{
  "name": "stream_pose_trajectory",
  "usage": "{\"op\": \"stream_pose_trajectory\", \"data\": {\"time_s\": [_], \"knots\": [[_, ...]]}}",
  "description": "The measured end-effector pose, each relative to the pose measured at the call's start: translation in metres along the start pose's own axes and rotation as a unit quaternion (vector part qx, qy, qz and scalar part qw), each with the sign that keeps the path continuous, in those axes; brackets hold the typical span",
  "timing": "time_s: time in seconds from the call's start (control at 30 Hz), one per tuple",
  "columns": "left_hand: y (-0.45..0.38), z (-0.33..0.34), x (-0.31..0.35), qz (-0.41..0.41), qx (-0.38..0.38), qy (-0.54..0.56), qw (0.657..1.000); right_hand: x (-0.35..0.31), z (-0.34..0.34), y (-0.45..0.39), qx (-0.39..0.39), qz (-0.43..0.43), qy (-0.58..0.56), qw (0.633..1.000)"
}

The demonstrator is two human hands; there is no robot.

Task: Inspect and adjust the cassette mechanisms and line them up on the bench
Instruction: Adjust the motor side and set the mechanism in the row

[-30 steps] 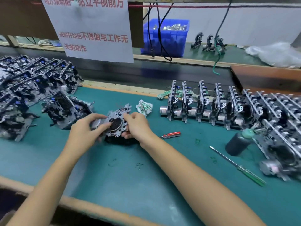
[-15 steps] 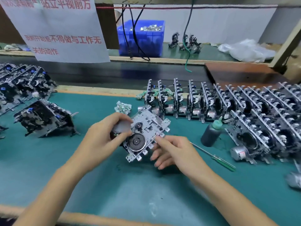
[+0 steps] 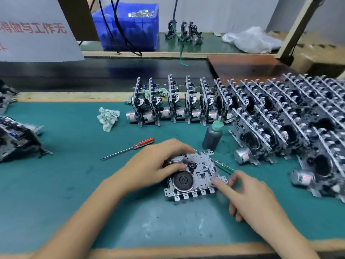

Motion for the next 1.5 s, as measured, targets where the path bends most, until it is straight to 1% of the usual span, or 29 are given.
{"op": "stream_pose_trajectory", "data": {"time_s": [0.07, 0.1, 0.13, 0.2, 0.27, 0.4, 0.6, 0.77, 0.93, 1.0, 1.13, 1.33, 1.4, 1.47, 1.5], "knots": [[0.008, -0.008, -0.003, -0.009, 0.086, -0.045, 0.995, -0.004, -0.007, -0.006, 0.038, -0.073, -0.006, 0.997], [0.015, -0.011, -0.006, -0.023, 0.115, -0.043, 0.992, -0.006, -0.007, -0.008, 0.048, -0.113, -0.011, 0.992], [0.023, -0.011, -0.009, -0.042, 0.117, -0.021, 0.992, -0.007, -0.007, -0.009, 0.059, -0.147, -0.008, 0.987], [0.037, -0.002, -0.012, -0.072, 0.06, 0.031, 0.995, -0.007, -0.005, -0.01, 0.082, -0.186, 0.0, 0.979], [0.045, 0.006, -0.013, -0.083, 0.014, 0.043, 0.996, -0.004, -0.002, -0.011, 0.097, -0.197, 0.002, 0.976], [0.044, 0.005, -0.014, -0.076, 0.026, 0.028, 0.996, -0.006, 0.002, -0.009, 0.13, -0.226, 0.047, 0.964], [0.046, 0.007, -0.01, -0.072, 0.044, 0.039, 0.996, -0.007, 0.001, -0.008, 0.149, -0.24, 0.051, 0.958], [0.049, 0.009, -0.009, -0.092, 0.032, 0.067, 0.993, -0.01, 0.002, -0.006, 0.149, -0.255, 0.035, 0.955], [0.042, 0.013, -0.001, -0.069, 0.069, -0.017, 0.995, -0.012, 0.002, -0.004, 0.164, -0.278, 0.052, 0.945], [0.042, 0.012, -0.002, -0.066, 0.072, -0.024, 0.995, -0.012, 0.002, -0.004, 0.17, -0.281, 0.055, 0.943], [0.045, 0.011, -0.008, -0.085, 0.051, 0.02, 0.995, -0.012, 0.002, -0.003, 0.174, -0.281, 0.057, 0.942], [0.046, 0.009, -0.009, -0.093, 0.051, 0.037, 0.994, -0.01, 0.004, -0.005, 0.16, -0.284, 0.051, 0.944], [0.047, 0.01, -0.009, -0.094, 0.048, 0.041, 0.994, -0.008, 0.005, -0.006, 0.153, -0.265, 0.026, 0.952], [0.047, 0.011, -0.008, -0.09, 0.042, 0.045, 0.994, -0.006, 0.0, -0.007, 0.149, -0.23, -0.051, 0.96], [0.046, 0.012, -0.008, -0.087, 0.039, 0.046, 0.994, -0.008, -0.005, -0.008, 0.147, -0.225, -0.089, 0.959]]}}
Point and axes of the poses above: each hand's wrist, its own y-axis away from the middle knuckle, its own z-axis out of the palm, x = y × z, the point moved 6 cm from there along -y, towards the middle knuckle, and after that the axes turned 11 degrees about x, right-handed, at the moved point
